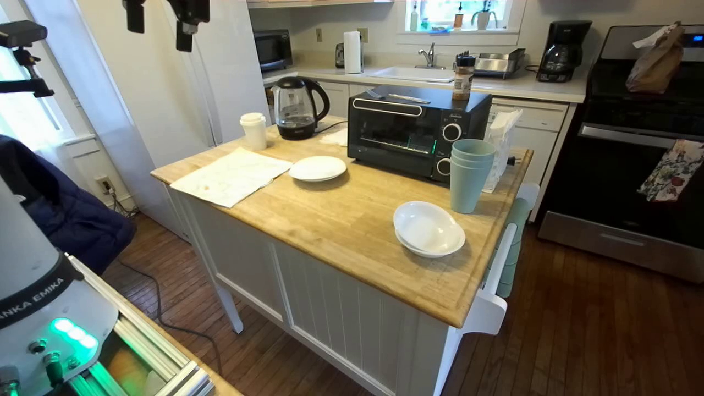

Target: Unstack the plates

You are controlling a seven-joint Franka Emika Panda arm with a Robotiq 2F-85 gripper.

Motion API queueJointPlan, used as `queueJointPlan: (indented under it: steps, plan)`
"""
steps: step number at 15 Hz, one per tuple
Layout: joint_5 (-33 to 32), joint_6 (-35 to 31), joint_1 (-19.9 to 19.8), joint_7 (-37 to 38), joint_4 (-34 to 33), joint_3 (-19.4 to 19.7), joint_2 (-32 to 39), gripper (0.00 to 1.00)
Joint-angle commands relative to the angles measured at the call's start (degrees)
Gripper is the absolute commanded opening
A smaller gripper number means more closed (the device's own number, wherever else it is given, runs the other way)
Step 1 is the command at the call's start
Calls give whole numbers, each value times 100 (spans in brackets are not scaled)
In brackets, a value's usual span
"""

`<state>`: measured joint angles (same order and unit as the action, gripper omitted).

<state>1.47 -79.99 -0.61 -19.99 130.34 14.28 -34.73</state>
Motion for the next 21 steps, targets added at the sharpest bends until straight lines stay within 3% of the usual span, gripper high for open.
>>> queueJointPlan:
  steps: [1,6,11,16,21]
  plan:
    - [36,12,-107,-48,-12,-79,21,100]
    - [91,-48,-166,118,-96,-41,252,100]
    - [294,-928,-516,683,-252,107,1094,100]
    - [930,-1698,-574,470,-368,232,2201,100]
    - [1907,-1884,-693,27,-862,247,3347,100]
